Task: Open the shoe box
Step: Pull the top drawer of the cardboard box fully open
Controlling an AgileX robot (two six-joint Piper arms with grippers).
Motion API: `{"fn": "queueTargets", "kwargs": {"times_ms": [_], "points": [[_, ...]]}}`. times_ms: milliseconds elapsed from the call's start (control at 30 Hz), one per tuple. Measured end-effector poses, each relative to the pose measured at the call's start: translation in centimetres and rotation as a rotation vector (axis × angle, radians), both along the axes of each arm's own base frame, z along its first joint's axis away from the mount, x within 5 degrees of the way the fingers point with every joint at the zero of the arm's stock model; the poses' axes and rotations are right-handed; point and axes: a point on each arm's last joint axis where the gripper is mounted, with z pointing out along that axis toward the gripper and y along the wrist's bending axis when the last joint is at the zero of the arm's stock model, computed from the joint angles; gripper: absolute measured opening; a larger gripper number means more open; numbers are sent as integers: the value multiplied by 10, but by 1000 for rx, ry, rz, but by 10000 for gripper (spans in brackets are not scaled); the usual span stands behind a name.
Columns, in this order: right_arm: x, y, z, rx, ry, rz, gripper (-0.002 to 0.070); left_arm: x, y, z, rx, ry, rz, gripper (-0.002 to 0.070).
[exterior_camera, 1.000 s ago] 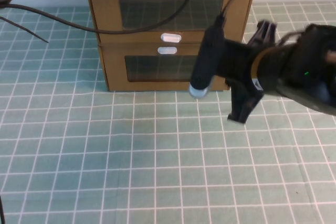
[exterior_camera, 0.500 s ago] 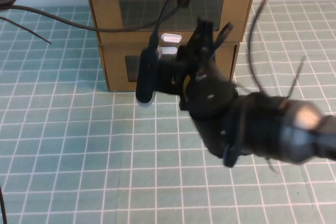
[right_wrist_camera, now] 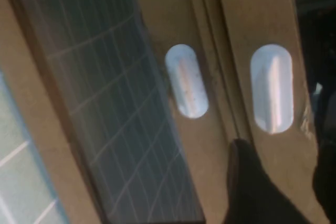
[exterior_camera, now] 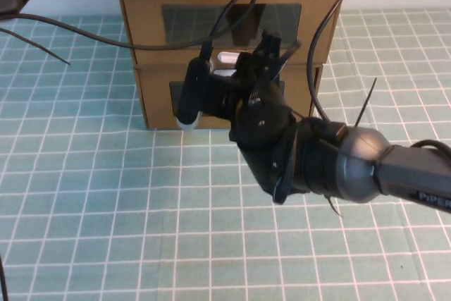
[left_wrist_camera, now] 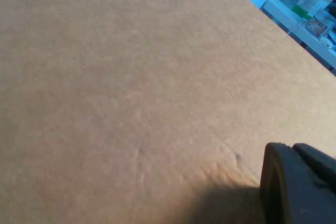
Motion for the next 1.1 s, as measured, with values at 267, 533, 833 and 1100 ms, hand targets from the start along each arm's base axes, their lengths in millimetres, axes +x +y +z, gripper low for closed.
{"fn": "queueTargets", "kwargs": {"times_ms": [267, 533, 833, 1100], "points": [[24, 2, -1, 35, 1, 10, 251, 0, 0, 0, -1, 3, -3, -5], [37, 7, -7, 43, 0, 14, 183, 0, 0, 0, -3, 3, -4, -5], [37, 8, -8, 43, -10, 2, 20, 0, 0, 0, -5, 12, 1, -5], [24, 8, -8, 19, -11, -3, 15, -1, 1, -1, 9, 48, 13, -5]]}}
